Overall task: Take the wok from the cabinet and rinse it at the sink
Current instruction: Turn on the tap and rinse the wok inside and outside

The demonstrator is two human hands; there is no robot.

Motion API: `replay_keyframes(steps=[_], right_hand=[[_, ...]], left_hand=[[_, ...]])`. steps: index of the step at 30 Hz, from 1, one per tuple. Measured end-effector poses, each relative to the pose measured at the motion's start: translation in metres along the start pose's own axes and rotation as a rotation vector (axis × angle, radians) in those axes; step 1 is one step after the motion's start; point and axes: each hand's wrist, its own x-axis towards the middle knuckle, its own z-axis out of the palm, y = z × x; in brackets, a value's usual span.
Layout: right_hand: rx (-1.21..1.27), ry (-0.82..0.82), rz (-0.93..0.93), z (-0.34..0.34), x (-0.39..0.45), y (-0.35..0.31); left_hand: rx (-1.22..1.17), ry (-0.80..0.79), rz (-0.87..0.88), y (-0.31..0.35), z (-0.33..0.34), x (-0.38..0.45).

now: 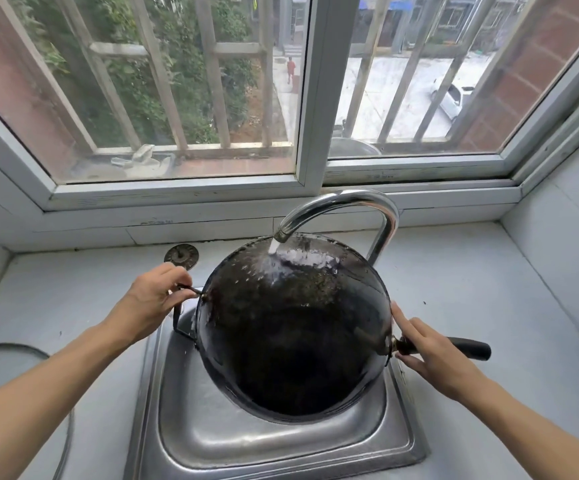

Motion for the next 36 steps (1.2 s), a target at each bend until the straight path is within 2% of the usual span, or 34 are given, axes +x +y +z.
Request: replay_keyframes(steps=[11, 19, 36], right_hand=[[0.023, 0.03, 0.058, -0.001, -0.01, -0.002], [-0.011, -0.003, -0.003, -0.009, 0.008, -0.016], [-0.082, -0.1, -0.205, -0.024, 0.085, -0.061]], left_hand=[[0.014, 0.017, 0.028, 0.007, -0.002, 0.013], [0.049, 0.043, 0.02, -0.008, -0.008, -0.019], [0.007, 0.21, -0.191, -0.043, -0.023, -0.097]])
